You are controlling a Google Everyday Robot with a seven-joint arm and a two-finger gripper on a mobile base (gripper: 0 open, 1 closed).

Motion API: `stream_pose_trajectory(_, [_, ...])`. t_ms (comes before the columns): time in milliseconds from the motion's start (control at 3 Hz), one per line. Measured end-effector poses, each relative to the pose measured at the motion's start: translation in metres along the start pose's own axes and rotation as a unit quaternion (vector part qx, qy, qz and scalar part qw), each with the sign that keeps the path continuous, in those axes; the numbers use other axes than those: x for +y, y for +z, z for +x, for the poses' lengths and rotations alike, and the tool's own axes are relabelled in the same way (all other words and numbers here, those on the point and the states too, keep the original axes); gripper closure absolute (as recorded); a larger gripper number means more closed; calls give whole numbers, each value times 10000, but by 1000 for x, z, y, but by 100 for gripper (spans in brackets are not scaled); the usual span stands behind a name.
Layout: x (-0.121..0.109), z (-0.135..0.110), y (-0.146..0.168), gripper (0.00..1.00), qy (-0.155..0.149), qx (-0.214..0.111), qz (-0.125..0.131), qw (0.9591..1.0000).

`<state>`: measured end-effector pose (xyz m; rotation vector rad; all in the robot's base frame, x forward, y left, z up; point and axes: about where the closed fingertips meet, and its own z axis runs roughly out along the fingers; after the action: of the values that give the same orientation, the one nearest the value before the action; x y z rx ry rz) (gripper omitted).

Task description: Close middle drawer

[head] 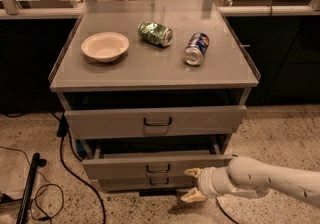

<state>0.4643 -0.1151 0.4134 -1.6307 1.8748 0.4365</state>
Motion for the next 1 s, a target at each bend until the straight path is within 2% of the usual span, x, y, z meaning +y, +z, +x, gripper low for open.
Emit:
stream_pose_trajectory(333, [-38, -1, 8, 46, -21, 11, 147, 9999])
stream_pose_trajectory(1000, [-52, 0, 10, 0, 7, 31, 234, 9997])
